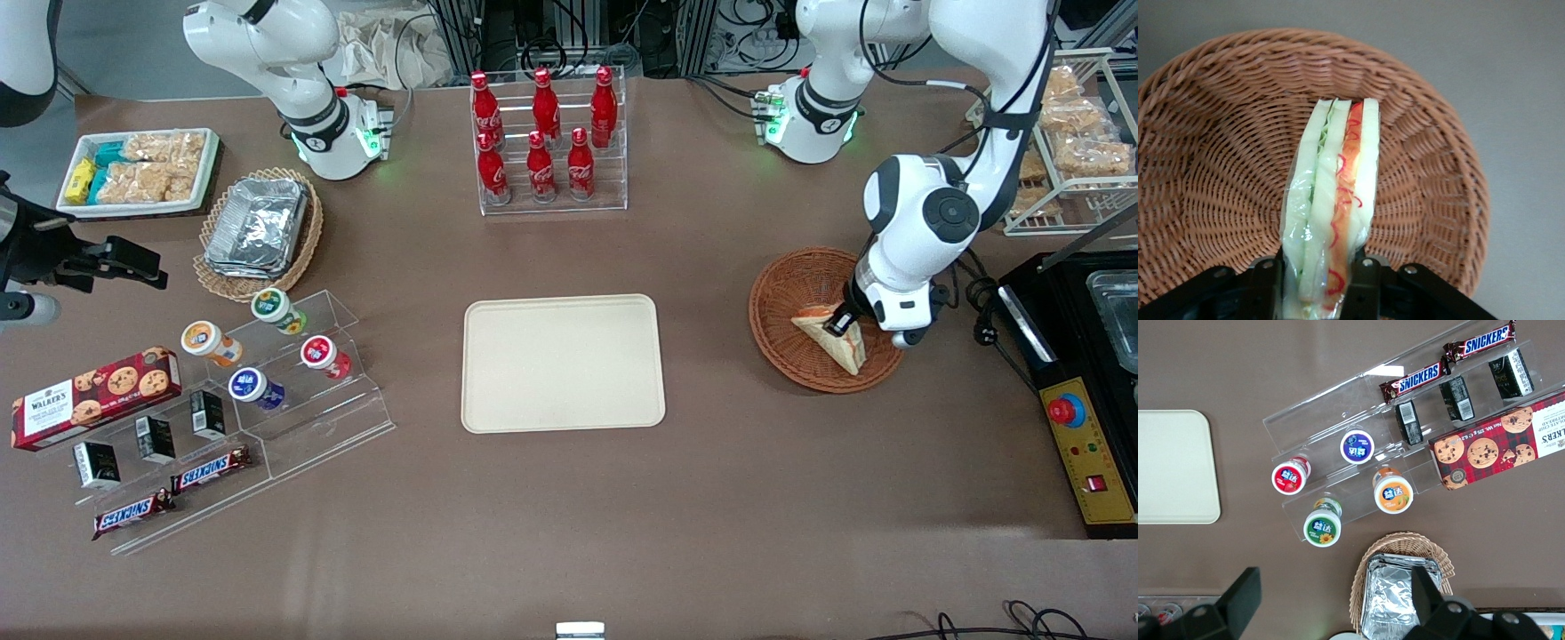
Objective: Place sandwich from basket to tray
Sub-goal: 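Lower the left gripper and close it on the sandwich, then lift the sandwich and carry it with the left gripper to the tray, then lower the sandwich onto the tray and open the left gripper, then raise the open left gripper away from the sandwich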
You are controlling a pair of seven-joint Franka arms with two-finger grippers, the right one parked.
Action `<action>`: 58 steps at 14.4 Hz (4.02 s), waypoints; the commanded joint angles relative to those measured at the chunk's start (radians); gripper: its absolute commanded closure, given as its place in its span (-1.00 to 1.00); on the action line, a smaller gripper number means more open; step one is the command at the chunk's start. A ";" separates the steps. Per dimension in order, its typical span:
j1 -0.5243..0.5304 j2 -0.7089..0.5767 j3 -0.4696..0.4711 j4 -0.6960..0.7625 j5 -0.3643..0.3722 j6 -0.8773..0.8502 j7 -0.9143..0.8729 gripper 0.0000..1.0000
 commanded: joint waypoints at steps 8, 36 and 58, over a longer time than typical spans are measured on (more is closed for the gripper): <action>-0.007 -0.077 -0.099 0.544 0.036 -0.775 0.275 1.00; -0.167 0.555 -0.476 0.738 0.479 -0.301 -0.122 0.76; -0.003 0.167 -0.481 0.772 0.209 -0.625 -0.088 -1.00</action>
